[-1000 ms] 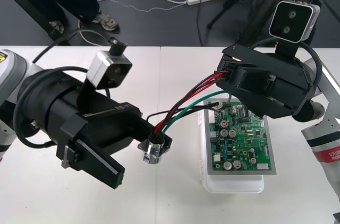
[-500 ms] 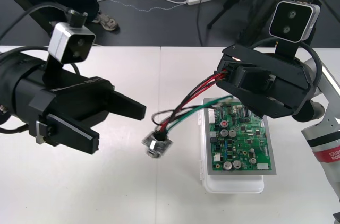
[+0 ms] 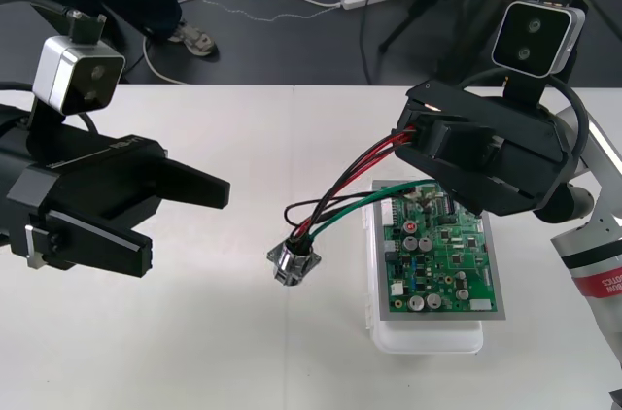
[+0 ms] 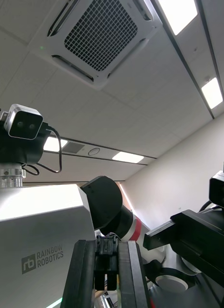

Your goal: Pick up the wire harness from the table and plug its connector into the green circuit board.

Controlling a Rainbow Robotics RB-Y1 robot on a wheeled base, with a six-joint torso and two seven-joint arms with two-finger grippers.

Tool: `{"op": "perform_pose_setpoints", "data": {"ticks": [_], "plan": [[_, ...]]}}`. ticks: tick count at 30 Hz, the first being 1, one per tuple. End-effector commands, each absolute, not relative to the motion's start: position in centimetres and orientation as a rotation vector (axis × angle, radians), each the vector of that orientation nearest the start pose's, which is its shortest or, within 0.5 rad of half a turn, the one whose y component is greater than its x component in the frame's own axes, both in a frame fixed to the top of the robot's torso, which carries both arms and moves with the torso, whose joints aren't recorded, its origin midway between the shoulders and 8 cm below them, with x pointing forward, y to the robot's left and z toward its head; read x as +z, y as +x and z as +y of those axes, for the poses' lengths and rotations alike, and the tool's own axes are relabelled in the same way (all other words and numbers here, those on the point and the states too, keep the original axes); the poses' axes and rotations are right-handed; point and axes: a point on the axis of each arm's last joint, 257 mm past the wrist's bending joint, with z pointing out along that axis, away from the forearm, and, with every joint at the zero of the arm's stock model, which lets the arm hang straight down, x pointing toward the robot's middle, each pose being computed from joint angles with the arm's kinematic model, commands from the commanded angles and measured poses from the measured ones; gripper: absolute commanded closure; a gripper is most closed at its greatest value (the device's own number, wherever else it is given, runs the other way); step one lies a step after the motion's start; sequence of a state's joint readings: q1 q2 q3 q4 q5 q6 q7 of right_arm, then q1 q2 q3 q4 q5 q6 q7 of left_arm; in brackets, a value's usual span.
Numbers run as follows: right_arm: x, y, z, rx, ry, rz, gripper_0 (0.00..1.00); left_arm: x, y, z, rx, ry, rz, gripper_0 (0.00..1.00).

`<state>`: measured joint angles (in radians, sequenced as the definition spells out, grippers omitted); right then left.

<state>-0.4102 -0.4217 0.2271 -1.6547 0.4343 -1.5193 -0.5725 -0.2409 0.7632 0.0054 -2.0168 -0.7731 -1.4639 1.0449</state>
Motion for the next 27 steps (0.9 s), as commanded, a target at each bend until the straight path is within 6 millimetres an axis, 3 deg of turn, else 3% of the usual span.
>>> {"op": "perform_pose_setpoints", "data": {"ticks": [1, 27], "plan": [[7.2, 24.6, -4.9, 2.111, -1.037, 0.636, 1.0, 0.8, 25.2, 8.4, -1.557, 1.173, 1.489, 0.0], [7.1, 25.0, -5.0, 2.087, -1.028, 0.642, 1.0, 0.8, 26.8, 6.5, -1.076, 1.308, 1.059, 0.0]]}}
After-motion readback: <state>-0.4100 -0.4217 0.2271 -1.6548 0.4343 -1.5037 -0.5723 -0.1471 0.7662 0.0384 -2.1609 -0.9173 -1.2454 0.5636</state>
